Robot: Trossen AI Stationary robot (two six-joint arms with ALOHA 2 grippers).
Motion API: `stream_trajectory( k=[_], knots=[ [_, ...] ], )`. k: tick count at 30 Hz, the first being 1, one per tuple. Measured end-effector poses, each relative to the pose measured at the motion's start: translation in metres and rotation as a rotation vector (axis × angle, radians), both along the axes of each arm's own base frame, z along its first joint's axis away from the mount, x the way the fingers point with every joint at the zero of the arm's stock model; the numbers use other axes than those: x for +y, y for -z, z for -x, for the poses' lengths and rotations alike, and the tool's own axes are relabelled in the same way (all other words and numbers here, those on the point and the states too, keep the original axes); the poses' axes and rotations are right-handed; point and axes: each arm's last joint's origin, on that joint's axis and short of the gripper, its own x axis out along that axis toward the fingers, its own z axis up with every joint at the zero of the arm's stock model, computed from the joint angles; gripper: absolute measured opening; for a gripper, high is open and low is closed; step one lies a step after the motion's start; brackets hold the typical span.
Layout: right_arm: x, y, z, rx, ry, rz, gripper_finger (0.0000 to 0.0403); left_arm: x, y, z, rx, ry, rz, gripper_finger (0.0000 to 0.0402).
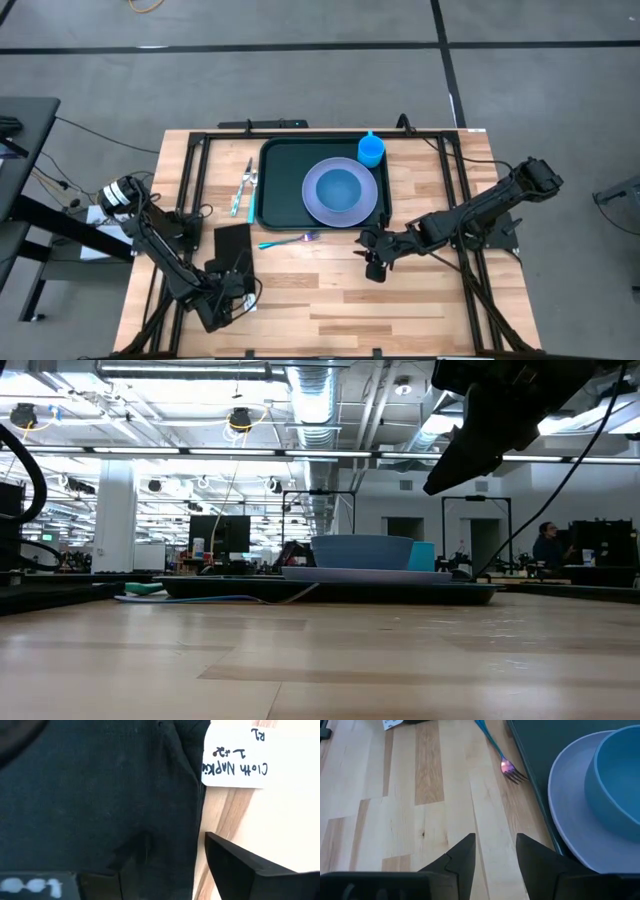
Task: Set up tray
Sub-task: Put the black napkin on the black serving tray to the left of the purple plate
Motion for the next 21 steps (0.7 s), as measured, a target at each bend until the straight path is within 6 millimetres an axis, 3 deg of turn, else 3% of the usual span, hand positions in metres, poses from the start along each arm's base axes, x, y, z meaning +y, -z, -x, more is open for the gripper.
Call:
stream_trajectory(
  k=[4, 12, 21],
  knots=[
    [0.000, 0.000, 0.000, 0.000, 0.000, 0.000, 0.0134, 0.000, 0.000, 0.000, 0.013, 0.015, 0.004, 0.0149],
    [0.000, 0.000, 0.000, 0.000, 0.000, 0.000, 0.0133, -0.005, -0.007, -0.007, 0.000, 0.089, 0.006, 0.0016],
    [0.000, 0.000, 0.000, 0.000, 0.000, 0.000, 0.0133, -0.011, -0.023, -0.023, 0.011, 0.114, 0.054, 0.0005]
  ],
)
